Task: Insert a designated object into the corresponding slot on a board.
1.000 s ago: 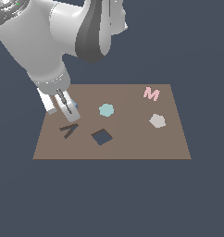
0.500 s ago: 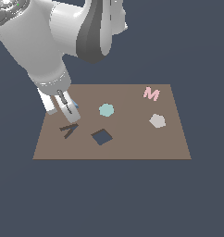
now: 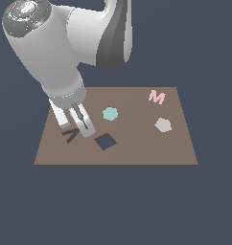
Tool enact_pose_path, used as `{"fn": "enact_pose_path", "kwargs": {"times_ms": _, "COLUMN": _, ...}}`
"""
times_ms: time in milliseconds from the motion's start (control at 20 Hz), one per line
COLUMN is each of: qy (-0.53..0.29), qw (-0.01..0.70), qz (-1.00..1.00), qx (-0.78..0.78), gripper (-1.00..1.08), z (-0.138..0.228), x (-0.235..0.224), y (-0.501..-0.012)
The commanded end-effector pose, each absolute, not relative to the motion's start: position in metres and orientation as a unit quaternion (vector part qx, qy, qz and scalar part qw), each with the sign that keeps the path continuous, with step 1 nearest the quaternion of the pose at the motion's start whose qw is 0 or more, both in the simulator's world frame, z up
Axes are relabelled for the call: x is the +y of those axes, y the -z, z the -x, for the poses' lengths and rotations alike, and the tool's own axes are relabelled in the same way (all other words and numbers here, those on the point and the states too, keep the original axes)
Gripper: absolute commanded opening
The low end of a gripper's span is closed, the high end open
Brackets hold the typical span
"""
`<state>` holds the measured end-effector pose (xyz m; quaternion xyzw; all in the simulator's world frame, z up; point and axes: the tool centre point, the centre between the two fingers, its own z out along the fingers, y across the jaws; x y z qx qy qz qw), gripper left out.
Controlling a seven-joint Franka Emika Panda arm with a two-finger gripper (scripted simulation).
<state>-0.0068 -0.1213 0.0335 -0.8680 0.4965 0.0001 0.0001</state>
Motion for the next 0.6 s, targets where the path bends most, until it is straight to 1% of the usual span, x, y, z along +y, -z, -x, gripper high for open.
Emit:
{"fn": "enact_pose_path", "kwargs": {"times_ms": 0, "qy": 0.000, "qw": 0.000, "qz": 0.867, "qx": 0.498, "gripper": -1.00, "z": -0.007, "x": -0.105, "y": -0.035}}
{"fn": "enact_pose_path", "kwargs": {"times_ms": 300, "qy": 0.000, "qw": 0.000, "qz": 0.864, "qx": 0.503, "gripper": -1.00, "z": -0.042, "x": -0.067, "y": -0.038}}
{"fn": "enact_pose_path", "kwargs": {"times_ms": 550, "qy": 0.000, "qw": 0.000, "qz": 0.862, "qx": 0.506, "gripper": -1.00, "z": -0.062, "x": -0.046, "y": -0.040}}
